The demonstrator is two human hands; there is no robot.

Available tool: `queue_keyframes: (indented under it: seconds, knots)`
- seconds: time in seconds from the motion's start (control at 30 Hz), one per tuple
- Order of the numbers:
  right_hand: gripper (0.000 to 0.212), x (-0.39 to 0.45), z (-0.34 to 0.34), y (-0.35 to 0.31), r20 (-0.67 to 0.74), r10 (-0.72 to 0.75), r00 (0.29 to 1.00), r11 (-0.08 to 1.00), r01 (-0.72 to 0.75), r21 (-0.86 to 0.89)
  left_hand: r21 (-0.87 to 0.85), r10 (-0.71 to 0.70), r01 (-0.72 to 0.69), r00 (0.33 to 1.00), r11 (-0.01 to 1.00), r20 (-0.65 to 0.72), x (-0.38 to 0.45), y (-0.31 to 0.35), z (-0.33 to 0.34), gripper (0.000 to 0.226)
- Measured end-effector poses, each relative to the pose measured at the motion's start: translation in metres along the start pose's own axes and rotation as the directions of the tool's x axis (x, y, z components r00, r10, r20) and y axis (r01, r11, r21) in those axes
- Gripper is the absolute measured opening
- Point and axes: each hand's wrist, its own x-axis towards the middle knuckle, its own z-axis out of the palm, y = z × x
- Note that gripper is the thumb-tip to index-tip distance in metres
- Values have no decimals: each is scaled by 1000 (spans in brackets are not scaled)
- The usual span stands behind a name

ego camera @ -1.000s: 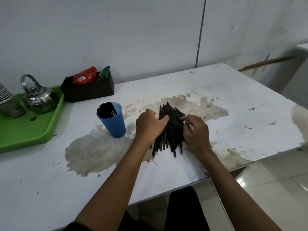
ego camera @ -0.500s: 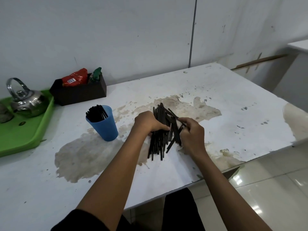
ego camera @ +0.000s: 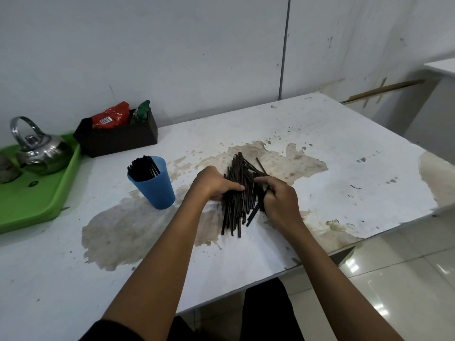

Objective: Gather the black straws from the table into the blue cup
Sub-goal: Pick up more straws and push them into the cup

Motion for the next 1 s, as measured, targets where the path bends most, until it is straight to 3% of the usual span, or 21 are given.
queue_keyframes:
  seconds: [0.2, 0.4, 0.53, 0.77, 0.9, 1.0]
  knots:
    - [45, -1, 0, 2, 28, -21, 999, 999, 22, -25, -60, -11, 17, 995, 998, 94, 2, -14, -3, 55]
    - [42, -2, 0, 2, 37, -35, 999, 999, 36, -31, -152, 34, -10, 988, 988, 154, -4, -31, -7, 37]
    - [41, -5, 1, 1, 64, -43, 997, 998, 46, -43, -276, 68, -31, 989, 961, 128, -15, -42, -14, 29]
    - [37, -6, 2, -9, 46, -128, 991, 986, 132, -105, -681, 152, -97, 988, 726, 20, -35, -49, -26, 13]
    - [35, -8, 7, -13, 32, -194, 980, 973, 197, -123, -778, 201, -197, 975, 597, -93, -42, -48, -37, 12]
    - [35, -14, 16, -23, 99, -224, 970, 966, 234, -110, -808, 248, -276, 954, 520, -166, -44, -47, -42, 14]
